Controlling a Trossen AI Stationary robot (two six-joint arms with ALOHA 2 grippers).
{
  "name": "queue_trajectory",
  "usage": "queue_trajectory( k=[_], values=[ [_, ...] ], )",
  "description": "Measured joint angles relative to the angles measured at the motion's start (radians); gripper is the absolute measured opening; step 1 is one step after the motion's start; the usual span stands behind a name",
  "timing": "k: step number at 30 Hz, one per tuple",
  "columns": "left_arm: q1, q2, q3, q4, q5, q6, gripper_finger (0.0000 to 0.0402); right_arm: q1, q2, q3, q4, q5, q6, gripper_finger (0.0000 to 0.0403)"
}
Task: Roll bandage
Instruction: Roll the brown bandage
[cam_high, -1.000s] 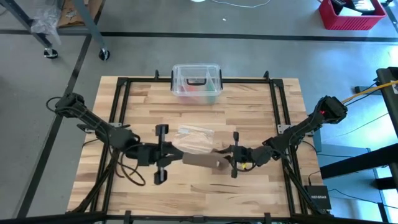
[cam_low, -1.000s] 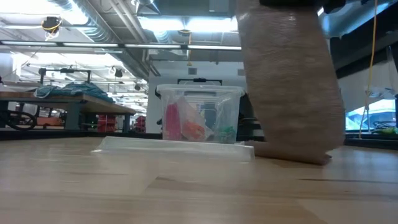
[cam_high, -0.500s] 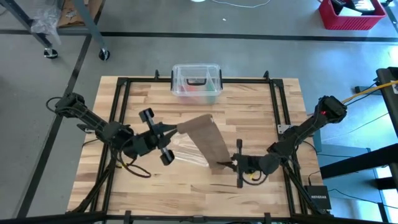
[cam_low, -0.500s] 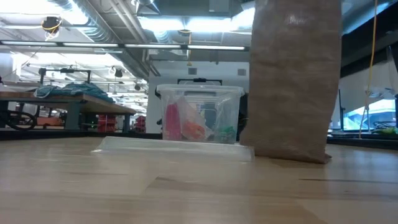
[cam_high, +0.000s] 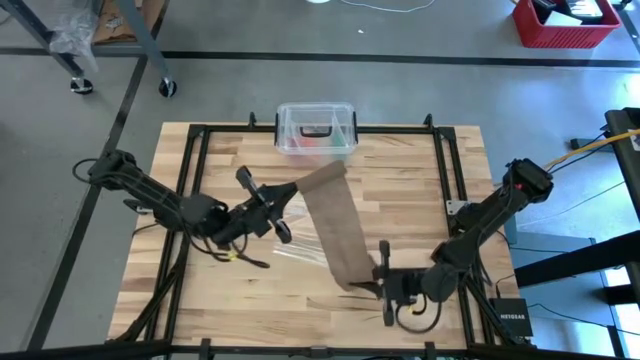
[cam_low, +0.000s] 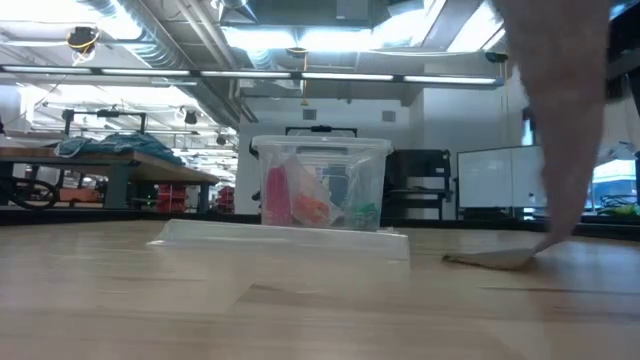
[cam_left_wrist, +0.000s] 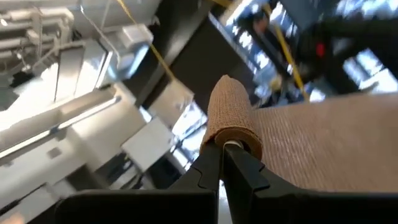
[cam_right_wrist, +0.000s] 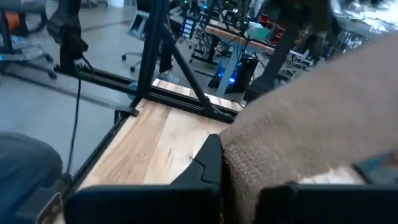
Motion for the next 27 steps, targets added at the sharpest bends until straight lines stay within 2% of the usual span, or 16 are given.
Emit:
queue_trajectory(
  k=[3, 10, 15, 19, 23, 27],
  values=[
    [0.003, 0.012, -0.033, 0.001, -0.063, 0.03, 0.0, 0.0, 0.034, 0.108, -0.093, 0.0, -0.075, 0.0002],
    [0.003, 0.035, -0.116, -0.005, -0.069, 0.056, 0.0, 0.0, 0.092, 0.351, -0.268, 0.004, -0.288, 0.0004],
    [0.003, 0.035, -0.141, -0.073, -0.067, 0.05, 0.0, 0.0, 0.093, 0.498, -0.32, 0.074, -0.459, 0.0003],
    [0.011, 0.037, -0.141, -0.162, -0.008, -0.057, 0.0, -0.032, 0.089, 0.595, -0.341, 0.089, -0.546, 0.0004],
    [0.007, 0.043, -0.141, -0.232, 0.031, -0.115, 0.0, -0.1, 0.088, 0.693, -0.425, 0.095, -0.55, 0.0005],
    [-0.007, 0.046, -0.141, -0.276, 0.111, -0.151, 0.0, -0.2, 0.088, 0.769, -0.515, 0.095, -0.512, 0.0006]
  ],
)
